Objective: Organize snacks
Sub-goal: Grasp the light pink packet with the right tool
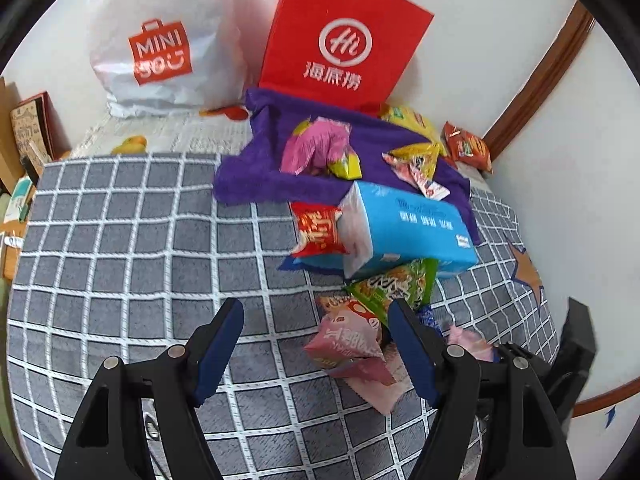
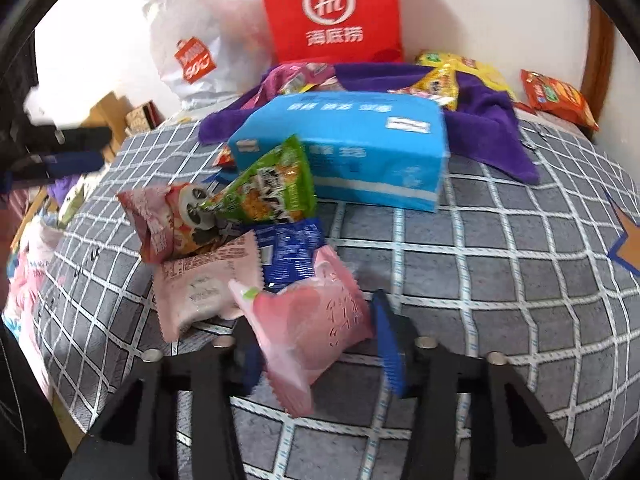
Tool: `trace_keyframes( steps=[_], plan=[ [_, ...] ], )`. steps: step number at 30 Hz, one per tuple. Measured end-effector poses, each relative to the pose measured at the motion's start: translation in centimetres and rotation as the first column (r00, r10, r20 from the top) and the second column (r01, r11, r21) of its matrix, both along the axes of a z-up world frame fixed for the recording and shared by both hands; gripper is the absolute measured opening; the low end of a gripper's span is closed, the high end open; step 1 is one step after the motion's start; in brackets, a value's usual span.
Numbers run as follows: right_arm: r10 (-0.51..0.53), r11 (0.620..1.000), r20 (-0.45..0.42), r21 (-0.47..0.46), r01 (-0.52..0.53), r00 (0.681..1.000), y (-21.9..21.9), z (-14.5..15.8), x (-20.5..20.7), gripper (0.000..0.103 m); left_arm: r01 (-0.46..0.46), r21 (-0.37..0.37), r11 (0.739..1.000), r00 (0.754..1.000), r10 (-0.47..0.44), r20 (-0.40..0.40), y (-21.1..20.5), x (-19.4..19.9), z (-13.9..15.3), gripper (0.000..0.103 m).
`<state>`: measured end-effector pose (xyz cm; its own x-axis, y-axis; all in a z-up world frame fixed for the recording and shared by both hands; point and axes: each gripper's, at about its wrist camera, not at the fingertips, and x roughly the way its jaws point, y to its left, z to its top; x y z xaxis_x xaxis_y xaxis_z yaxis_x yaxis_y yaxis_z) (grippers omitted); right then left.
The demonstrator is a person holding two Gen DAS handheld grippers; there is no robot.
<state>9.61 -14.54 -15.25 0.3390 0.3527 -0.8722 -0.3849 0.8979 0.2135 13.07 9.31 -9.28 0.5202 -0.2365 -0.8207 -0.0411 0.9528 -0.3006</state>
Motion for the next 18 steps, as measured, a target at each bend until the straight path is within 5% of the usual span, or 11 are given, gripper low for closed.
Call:
trace_keyframes(
  steps=[13,15,18],
  plan=[
    [-0.137,0.99,0.073,-0.034,0.14,0.988,-4.2,0.8,1.9,0.035,0.091,0.109,0.99,0.995,-0.087,-0.042,-4.1,1.4,-4.6,0.075],
    [-0.149,0.987,0.081,-0.052,0.153,0.986,-4.5,0.7,2.1,0.035,0.104,0.125,0.987,0.995,-0.102,-0.016,-4.5,1.1,-4.4,0.07],
    [-0.152,0.984,0.104,-0.073,0.16,0.983,-4.6,0.8,2.2,0.035,0.139,0.124,0.982,0.989,-0.144,0.025,-4.8,0.4,-3.9,0.045]
  ],
)
